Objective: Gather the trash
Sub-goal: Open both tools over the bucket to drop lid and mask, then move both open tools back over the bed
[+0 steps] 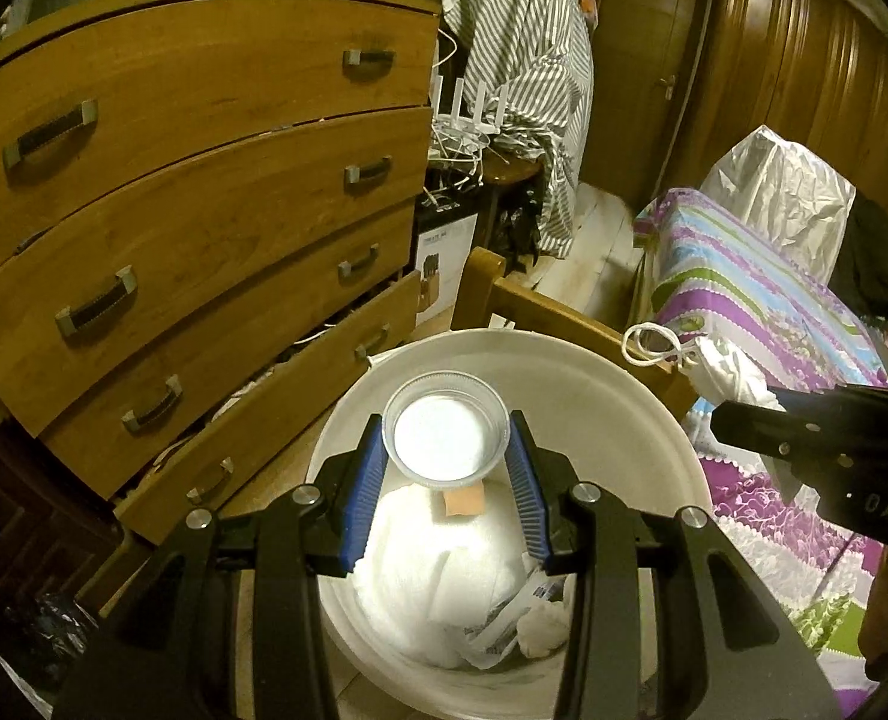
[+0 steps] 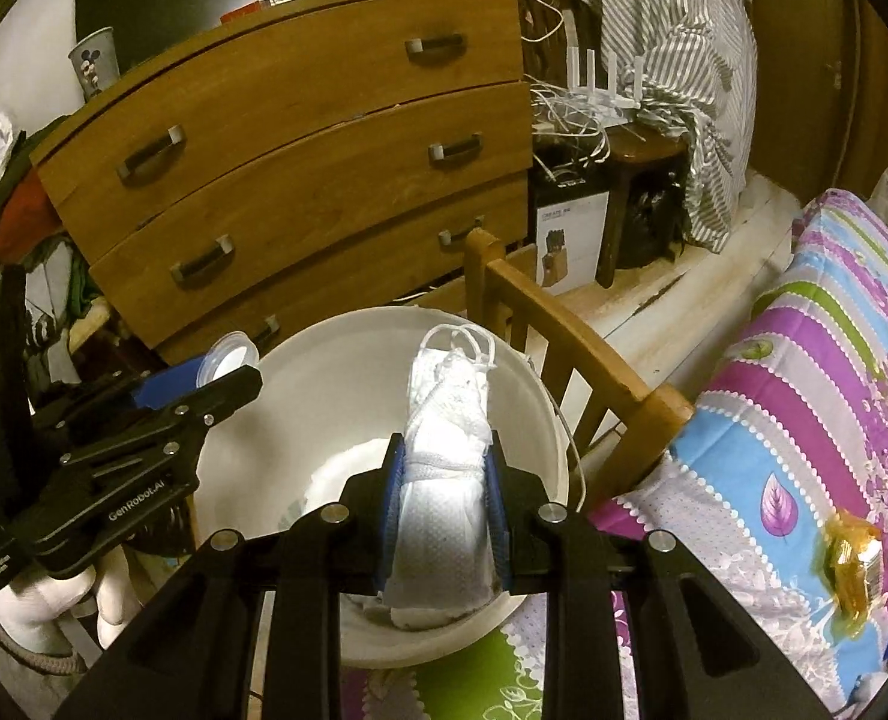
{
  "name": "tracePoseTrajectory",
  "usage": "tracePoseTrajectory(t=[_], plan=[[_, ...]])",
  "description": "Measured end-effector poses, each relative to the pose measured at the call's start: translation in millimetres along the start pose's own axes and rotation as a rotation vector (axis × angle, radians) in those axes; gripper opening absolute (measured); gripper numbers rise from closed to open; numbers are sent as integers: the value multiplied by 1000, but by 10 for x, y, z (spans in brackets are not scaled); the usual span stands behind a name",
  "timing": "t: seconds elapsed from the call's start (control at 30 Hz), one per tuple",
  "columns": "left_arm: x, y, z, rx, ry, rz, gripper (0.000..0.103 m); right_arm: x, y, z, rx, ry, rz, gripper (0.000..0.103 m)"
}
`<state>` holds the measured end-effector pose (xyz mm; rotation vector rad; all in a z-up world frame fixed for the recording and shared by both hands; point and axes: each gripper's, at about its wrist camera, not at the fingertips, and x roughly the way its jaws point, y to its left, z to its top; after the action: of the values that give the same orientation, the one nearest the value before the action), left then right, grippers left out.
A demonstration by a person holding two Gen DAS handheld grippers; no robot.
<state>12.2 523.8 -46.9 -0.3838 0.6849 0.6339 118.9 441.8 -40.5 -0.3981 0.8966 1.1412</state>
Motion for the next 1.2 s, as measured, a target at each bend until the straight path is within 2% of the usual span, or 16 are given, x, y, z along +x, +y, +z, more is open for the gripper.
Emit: tracePoseTrajectory(t=[0.27,0.3,0.33,0.37,0.6,0.8,0.97,1.03,1.2], plan=[[35,12,5,-3,-3,5,40,10,4,-1,-1,0,3,27],[34,18,5,-5,-2,9,51,12,-2,-2,1,-1,10,31],[38,34,-6,-11,-2,13,57,13,-10,-5,7,-4,19,39],[36,45,0,-17,-3,18,64,-4,-29,-14,15,-12,21,42],[21,74,-9,-33,1,21,65,-71,-100,-73,44,-30,32,43],[-54,-106,-77,-15,4,-26,65,-361,-203,-296,62,-86,47,43],[-147,-579,-243,63,15,-112,65,-786,-554,-802,118,-144,14,44],[-167,-794,-314,100,23,-153,65,-1030,-817,-1160,169,-174,-17,44],[-164,-1609,-602,251,66,-290,65,-1551,-1486,-2065,312,-200,-108,45]])
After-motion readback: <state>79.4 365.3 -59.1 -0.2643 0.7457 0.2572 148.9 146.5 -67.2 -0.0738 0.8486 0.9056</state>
